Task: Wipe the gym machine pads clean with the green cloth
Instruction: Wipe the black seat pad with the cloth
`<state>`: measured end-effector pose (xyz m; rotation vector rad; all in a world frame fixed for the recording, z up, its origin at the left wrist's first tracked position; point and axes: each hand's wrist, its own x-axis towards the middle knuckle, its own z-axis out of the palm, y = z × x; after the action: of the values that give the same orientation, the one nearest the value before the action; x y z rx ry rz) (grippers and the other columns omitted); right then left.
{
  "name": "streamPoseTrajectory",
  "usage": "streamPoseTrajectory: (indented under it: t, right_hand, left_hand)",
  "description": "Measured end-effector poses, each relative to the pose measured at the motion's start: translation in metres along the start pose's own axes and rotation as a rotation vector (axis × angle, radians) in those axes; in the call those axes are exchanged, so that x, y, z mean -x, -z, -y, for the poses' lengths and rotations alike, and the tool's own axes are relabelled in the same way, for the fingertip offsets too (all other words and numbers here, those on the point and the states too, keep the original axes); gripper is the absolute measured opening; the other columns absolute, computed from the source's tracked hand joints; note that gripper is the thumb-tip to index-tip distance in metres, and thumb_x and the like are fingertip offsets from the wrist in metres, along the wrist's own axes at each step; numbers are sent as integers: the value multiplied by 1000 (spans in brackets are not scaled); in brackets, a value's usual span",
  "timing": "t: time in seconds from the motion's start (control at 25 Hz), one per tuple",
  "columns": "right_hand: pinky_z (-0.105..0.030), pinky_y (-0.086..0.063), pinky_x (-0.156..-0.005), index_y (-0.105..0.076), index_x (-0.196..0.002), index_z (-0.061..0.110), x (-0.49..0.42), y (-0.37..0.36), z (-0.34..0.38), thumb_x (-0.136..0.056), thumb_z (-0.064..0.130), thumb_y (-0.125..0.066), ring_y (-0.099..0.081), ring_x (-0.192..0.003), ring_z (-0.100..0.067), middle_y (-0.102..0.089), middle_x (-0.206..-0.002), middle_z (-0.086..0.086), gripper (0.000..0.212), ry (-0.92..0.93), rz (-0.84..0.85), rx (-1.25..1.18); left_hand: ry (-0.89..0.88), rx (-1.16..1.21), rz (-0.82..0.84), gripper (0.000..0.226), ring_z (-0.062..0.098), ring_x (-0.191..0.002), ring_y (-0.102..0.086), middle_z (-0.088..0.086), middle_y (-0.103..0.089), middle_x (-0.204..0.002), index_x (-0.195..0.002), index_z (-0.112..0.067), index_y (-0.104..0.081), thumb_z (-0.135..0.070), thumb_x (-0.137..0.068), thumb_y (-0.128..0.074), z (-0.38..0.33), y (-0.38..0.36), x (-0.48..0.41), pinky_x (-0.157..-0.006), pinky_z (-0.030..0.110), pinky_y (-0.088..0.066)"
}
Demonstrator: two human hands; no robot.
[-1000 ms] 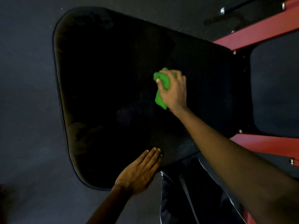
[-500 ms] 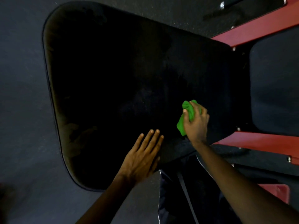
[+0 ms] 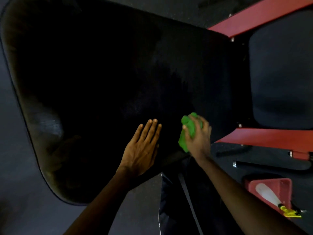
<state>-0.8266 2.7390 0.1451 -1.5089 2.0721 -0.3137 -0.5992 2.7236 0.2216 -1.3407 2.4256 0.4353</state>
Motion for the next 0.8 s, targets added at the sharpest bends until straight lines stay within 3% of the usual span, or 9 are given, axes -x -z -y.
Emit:
streamPoseTrajectory:
  t: [0.08,0.2,0.28,0.4,0.48,0.68,0.8]
  right_hand:
    - [-46,-43,-103,-56,-136,24,-22,-2,-11,-95,37,-60,-49,-118,-33,-50,-137,-9,44,-147,-71,-28]
    - [-37,-33,-106,-55,-138,25,-7,-7,-3,-94,37,-57,-50,-122,-32,-50,-141,-5,46,-163,-84,-36]
    - [-29,-28,-106,-53,-141,28,33,-7,15,-94,37,-57,-48,-128,-28,-47,-147,-2,48,-95,-34,-27]
    - [-39,-39,-108,-50,-143,32,81,-5,25,-95,39,-58,-45,-132,-26,-42,-151,0,49,77,93,-26]
    - [-42,-41,-106,-50,-142,32,61,-4,12,-96,37,-57,-48,-129,-28,-44,-149,-2,47,128,84,-30]
    - [-39,-38,-99,-56,-136,24,-30,-5,-16,-94,34,-58,-51,-118,-33,-51,-138,-8,43,-131,-53,-7]
    - [-36,-34,-100,-53,-138,28,-17,-10,-8,-94,37,-56,-50,-121,-31,-50,-140,-4,45,-203,-73,-7]
  left_hand:
    - [3,-33,3,64,31,-154,-9,18,-11,-165,-158,-3,-14,-36,-104,-26,-1,-1,1,-124,48,-8]
    - [0,-51,-4,65,32,-154,-4,18,-6,-166,-158,-3,-8,-38,-105,-22,-1,-2,1,-125,48,-6]
    - [9,-48,-6,65,31,-154,-6,18,-8,-165,-158,-3,-12,-39,-105,-23,-3,-1,1,-125,48,-7]
    - [6,-45,9,66,31,-154,-6,18,-10,-165,-158,-4,-14,-41,-104,-22,-3,2,0,-125,48,-6]
    - [8,-48,12,66,30,-154,-5,17,-9,-166,-158,-5,-14,-42,-104,-23,-3,3,-1,-125,48,-5]
    - [9,-80,23,68,29,-154,1,16,-4,-166,-159,-6,-6,-44,-104,-21,-3,1,-1,-125,48,-1]
    - [16,-69,15,68,29,-154,0,16,-4,-166,-159,-6,-8,-44,-103,-20,-4,2,1,-125,48,-2]
